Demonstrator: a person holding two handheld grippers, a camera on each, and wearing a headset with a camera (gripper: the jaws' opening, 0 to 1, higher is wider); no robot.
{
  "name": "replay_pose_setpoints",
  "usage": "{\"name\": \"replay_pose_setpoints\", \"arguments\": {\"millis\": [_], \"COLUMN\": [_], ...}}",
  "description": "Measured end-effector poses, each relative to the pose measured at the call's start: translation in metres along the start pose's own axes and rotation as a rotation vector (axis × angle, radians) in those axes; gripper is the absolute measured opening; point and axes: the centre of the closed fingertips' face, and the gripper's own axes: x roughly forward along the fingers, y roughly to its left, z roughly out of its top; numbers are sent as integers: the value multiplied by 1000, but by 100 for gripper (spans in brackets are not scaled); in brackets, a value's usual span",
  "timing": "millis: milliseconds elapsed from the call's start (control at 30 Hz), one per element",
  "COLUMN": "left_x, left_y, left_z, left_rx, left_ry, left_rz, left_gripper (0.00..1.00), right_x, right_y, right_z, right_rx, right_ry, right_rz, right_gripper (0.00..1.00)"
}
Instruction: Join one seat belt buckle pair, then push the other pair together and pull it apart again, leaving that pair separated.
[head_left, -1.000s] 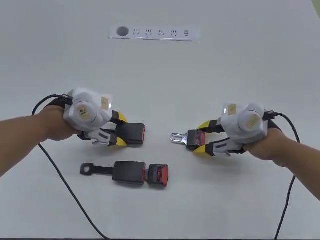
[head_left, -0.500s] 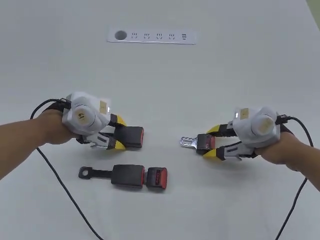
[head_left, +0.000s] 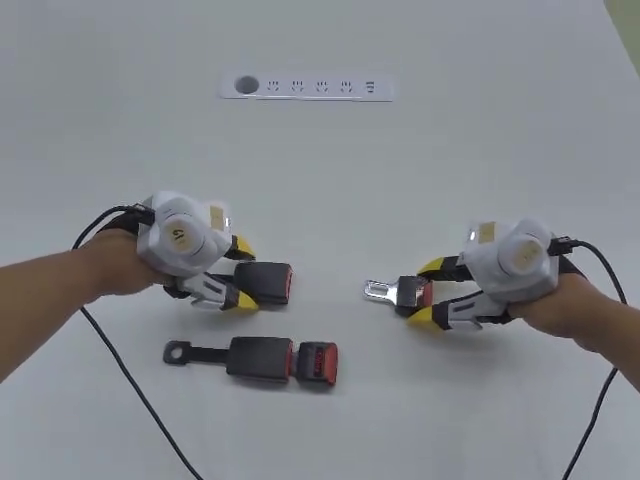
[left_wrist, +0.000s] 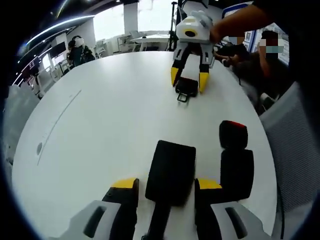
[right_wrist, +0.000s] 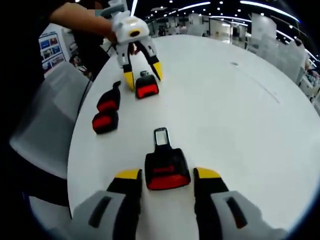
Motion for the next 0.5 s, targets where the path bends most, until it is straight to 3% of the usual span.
{"name": "replay_pose_setpoints", "arguments": {"millis": [100,167,300,500], "left_x": [-7,-11,-21,-36], "left_y": [1,2,5,13], "left_z": [3,6,4,-2], "left_rx": [-3,-38,-92,-215], "left_ry": [-4,-27,-40,-100], "left_rz": [23,40,99,195], "left_gripper": [52,55,63,71], "right_x": [-1,-2,-7,-12], "right_y": [-1,-1,-10,-13], "right_z": [0,2,6,12], "right_rx": [22,34,55,113], "right_ry": [-15,-37,-70,-132], "right_rz": [-21,-38,-123,-204], "right_gripper": [57,62,73,80]}}
